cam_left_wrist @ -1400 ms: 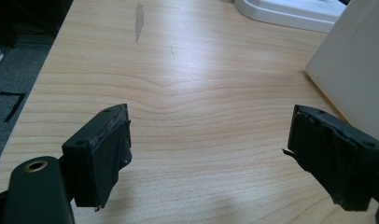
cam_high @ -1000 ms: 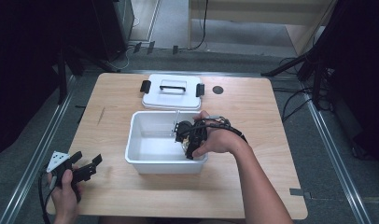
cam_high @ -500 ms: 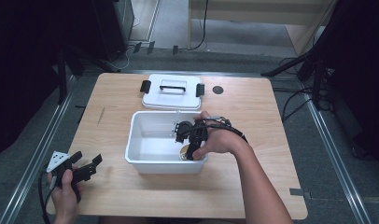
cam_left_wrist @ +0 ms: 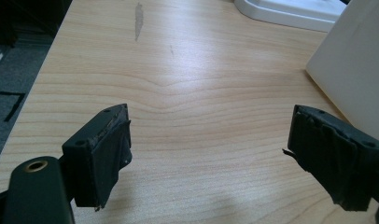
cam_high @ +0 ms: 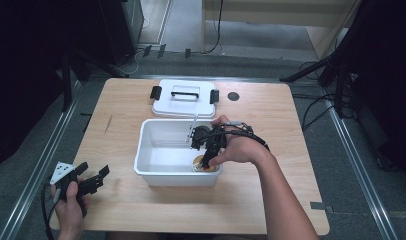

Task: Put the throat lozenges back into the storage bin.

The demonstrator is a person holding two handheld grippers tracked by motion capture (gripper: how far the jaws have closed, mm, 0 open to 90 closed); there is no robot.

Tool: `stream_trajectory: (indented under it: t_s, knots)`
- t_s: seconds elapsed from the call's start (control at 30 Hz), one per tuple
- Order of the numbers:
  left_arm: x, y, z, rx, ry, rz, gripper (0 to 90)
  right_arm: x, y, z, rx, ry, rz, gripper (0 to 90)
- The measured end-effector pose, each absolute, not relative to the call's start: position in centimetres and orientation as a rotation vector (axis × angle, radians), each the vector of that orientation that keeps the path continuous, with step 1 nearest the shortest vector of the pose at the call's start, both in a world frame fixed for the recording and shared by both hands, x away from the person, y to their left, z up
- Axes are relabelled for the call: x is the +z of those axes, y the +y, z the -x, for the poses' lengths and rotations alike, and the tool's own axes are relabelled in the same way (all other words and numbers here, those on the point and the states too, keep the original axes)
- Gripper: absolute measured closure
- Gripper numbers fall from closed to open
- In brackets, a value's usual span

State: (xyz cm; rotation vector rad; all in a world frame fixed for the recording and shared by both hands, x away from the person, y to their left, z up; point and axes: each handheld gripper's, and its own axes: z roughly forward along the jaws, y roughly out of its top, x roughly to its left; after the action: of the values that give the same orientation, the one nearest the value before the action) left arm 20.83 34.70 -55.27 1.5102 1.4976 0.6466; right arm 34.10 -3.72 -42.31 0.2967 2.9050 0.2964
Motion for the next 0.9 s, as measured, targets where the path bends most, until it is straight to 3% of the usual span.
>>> stream_trajectory:
  t_s: [0.9]
  knots:
    - [-55.3,34.6,-20.8,0.655,1.495,-1.517,14.0,-36.5,-9.3,-33.0,0.411,2.761,-0.46,21.4]
